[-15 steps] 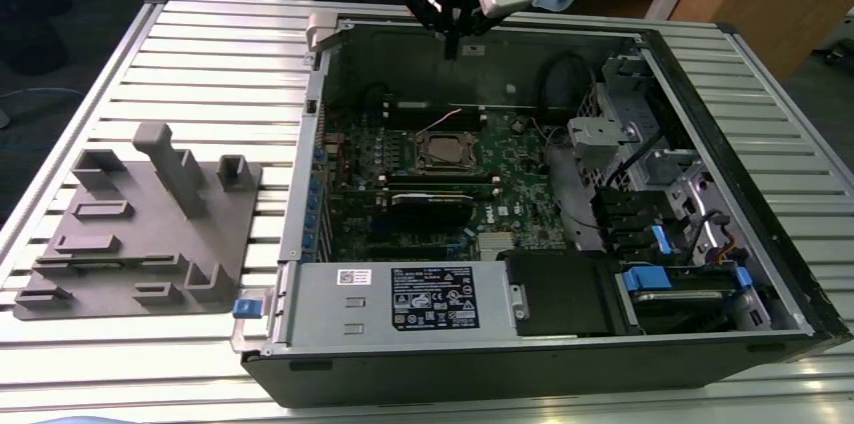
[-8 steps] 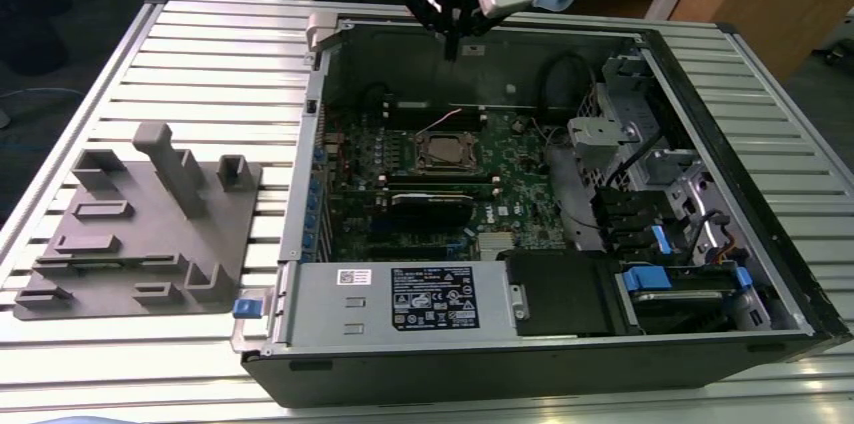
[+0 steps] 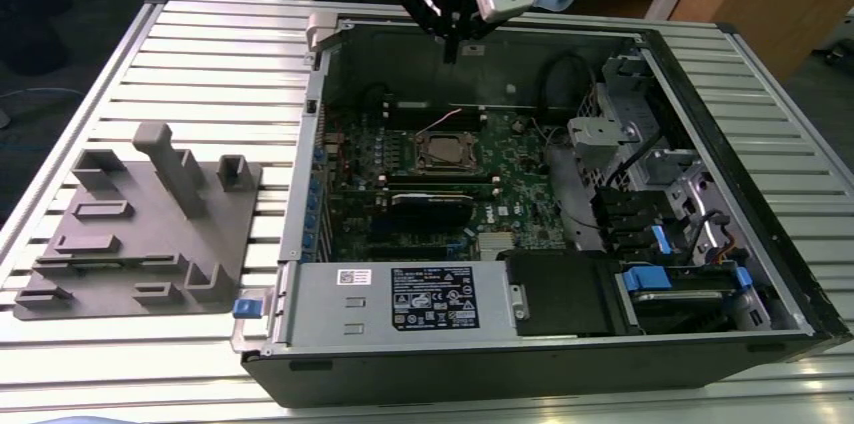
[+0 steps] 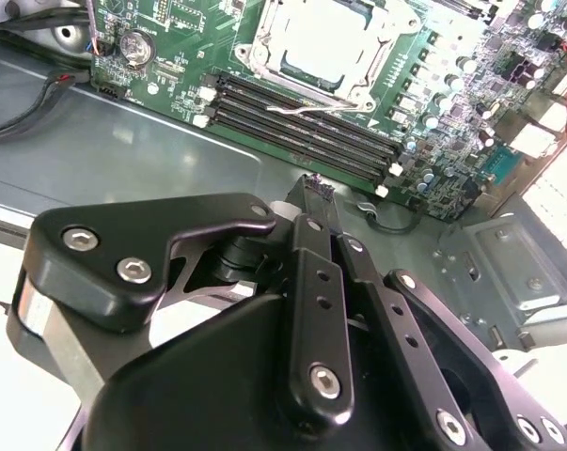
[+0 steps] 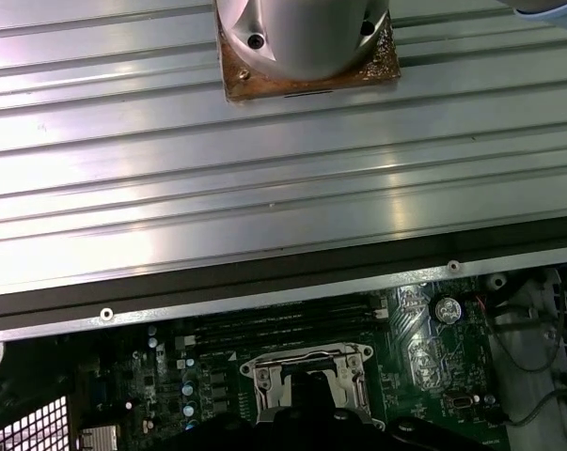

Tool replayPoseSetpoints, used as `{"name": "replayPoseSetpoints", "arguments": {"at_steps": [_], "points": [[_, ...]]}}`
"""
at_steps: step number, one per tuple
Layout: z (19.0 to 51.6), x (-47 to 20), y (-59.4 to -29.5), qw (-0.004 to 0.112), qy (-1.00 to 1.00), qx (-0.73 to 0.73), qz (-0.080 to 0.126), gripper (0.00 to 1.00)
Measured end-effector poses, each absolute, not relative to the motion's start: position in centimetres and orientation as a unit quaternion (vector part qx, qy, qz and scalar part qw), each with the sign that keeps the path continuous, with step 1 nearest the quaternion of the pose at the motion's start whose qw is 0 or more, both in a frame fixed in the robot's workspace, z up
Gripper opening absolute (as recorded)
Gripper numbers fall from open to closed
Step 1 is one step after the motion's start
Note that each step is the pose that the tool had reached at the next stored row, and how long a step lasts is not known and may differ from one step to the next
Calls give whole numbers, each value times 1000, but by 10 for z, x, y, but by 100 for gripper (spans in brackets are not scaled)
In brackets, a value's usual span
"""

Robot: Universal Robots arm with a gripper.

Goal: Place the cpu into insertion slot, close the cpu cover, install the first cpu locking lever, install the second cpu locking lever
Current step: 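Install the first cpu locking lever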

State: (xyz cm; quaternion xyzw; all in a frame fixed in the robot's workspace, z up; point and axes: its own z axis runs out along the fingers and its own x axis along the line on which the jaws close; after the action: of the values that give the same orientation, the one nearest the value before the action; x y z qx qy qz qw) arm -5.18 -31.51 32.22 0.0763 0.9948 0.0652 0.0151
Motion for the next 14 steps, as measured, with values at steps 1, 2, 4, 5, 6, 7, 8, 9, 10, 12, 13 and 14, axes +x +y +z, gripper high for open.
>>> {"name": "replayPoseSetpoints", "arguments": {"at_steps": [1, 2, 4, 5, 6, 7, 8, 9, 10, 12, 13, 14], "points": [[322, -52, -315, 15, 995, 76, 65, 11], [321, -52, -315, 15, 995, 76, 65, 11], [320, -52, -315, 15, 995, 76, 65, 11], [320, -52, -315, 15, 995, 76, 65, 11], [319, -52, -315, 15, 995, 76, 65, 11], [319, -52, -315, 15, 995, 76, 65, 11], [319, -52, -315, 15, 995, 76, 65, 11], [319, -52, -315, 15, 995, 76, 65, 11], [319, -52, -315, 15, 995, 76, 65, 11], [319, -52, -315, 15, 995, 76, 65, 11], [318, -52, -315, 15, 995, 76, 65, 11], [317, -52, -315, 15, 995, 76, 65, 11]]}}
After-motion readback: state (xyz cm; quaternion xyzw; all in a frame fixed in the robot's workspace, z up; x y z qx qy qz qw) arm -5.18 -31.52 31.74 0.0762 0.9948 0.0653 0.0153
